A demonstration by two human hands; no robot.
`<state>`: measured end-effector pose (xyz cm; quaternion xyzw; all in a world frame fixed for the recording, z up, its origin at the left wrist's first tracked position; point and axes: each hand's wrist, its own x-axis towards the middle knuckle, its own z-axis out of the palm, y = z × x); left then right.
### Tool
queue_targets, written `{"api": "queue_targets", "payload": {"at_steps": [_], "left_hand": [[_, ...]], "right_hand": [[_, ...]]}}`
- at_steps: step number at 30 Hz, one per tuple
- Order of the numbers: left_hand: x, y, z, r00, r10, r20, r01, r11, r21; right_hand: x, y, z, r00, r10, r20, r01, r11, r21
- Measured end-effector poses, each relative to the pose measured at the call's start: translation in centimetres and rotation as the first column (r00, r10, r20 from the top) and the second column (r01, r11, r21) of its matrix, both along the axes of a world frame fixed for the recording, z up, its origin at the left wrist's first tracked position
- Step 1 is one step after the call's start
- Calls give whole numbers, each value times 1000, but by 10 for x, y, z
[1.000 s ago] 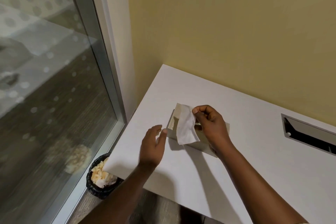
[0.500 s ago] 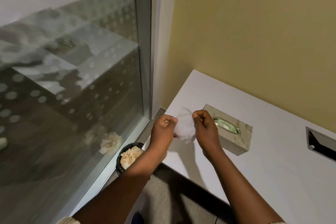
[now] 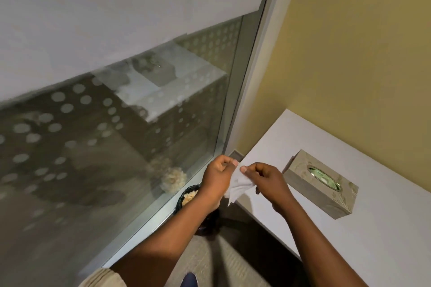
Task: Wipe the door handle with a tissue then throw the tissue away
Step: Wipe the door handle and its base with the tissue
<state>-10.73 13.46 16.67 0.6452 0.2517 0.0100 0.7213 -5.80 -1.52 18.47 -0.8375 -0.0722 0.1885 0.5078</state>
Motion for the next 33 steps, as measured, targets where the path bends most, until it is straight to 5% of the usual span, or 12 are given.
{"api": "queue_targets", "payload": {"at_steps": [9, 17, 23, 33], "left_hand": [[-88, 35, -2, 984, -109, -138, 123, 988, 92], [-192, 60, -8, 951, -87, -297, 136, 979, 149], [-283, 92, 5, 940, -17, -339, 60, 992, 115], [-428, 162, 5, 922, 294, -253, -216, 931, 295]], "right_hand": [[-59, 32, -7, 977, 12, -213, 26, 984, 174], [-128, 57, -26, 978, 201, -63, -198, 978, 59], [-184, 107, -22, 894, 443, 75, -445, 895, 23], [-276, 189, -9, 759, 651, 11, -649, 754, 101]]}}
